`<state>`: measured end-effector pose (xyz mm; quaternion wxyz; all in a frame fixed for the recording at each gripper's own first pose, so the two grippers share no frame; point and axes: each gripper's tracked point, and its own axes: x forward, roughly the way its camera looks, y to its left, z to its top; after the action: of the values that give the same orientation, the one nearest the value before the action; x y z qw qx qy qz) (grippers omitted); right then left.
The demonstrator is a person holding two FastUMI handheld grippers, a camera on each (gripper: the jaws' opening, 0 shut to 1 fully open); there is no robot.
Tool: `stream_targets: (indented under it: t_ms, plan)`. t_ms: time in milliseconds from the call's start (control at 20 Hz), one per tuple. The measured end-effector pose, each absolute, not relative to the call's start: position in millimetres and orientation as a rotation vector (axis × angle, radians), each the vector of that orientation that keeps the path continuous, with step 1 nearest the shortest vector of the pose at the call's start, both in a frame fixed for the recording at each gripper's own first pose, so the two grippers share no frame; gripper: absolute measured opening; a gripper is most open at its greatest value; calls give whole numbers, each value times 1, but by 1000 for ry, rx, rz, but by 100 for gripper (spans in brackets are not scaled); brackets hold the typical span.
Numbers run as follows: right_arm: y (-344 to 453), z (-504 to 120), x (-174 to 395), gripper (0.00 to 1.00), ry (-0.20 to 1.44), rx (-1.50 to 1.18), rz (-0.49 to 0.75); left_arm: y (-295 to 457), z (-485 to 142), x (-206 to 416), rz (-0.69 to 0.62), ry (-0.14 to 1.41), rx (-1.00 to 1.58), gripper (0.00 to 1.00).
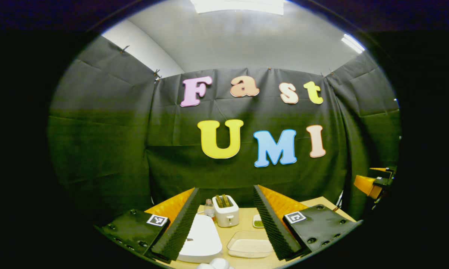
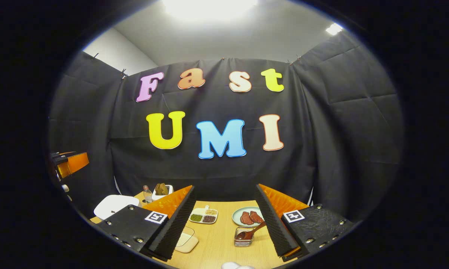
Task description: Close the left gripper, press the button to open the rice cooker; take a wooden spoon from the chopstick holder with the right hand, scoop a spoonful of rice and pour it into the rice cooker, then put the wooden spoon back into the chopstick holder.
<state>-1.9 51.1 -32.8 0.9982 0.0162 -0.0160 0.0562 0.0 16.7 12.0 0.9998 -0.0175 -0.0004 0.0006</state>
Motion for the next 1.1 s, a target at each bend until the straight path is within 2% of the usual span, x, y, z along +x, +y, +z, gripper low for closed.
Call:
stream_targets:
  t_ms: [200,250,450,1100]
  plan:
    - [51,-30,-4,97,-35,26,111,17,13,-2,0,-4,-22,100]
    - [50,-28,-4,97,-41,27,108,12,12,-2,-6,-1,-30,94]
    - [49,-23,-6,97,-53,33,104,18,7,-1,5,13,-28,100]
    - [55,-25,-7,97,-40,35,113,25,6,1,16,15,-26,100]
